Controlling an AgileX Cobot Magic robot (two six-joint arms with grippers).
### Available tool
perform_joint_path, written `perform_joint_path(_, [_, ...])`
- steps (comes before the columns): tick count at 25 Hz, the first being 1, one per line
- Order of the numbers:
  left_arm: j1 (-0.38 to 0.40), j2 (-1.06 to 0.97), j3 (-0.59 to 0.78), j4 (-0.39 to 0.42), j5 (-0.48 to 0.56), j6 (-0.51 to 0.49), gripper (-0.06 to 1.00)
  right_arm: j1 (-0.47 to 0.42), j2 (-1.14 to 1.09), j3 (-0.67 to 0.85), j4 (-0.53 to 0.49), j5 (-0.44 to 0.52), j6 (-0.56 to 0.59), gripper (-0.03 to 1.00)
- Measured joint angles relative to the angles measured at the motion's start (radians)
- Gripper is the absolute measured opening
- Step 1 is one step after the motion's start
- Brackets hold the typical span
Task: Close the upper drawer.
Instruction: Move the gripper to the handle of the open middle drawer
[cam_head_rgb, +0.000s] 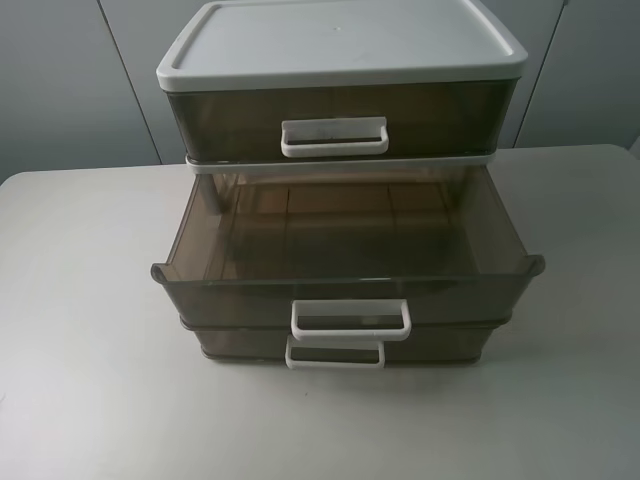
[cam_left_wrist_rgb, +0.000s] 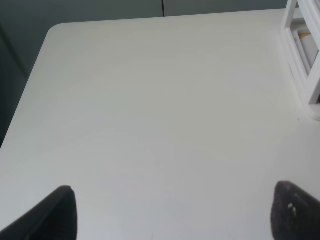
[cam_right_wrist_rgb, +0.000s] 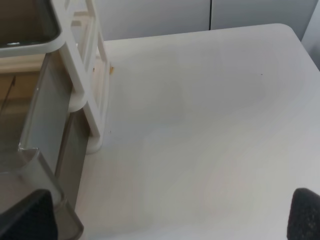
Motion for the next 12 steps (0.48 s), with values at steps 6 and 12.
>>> perform_joint_path(6, [0.0,0.0,0.0,0.0,0.0,0.0,0.74,0.0,0.0,0.0,0.0,0.0,0.0,0.7])
perform_joint_path(12, [0.0,0.0,0.0,0.0,0.0,0.0,0.74,0.0,0.0,0.0,0.0,0.0,0.0,0.7])
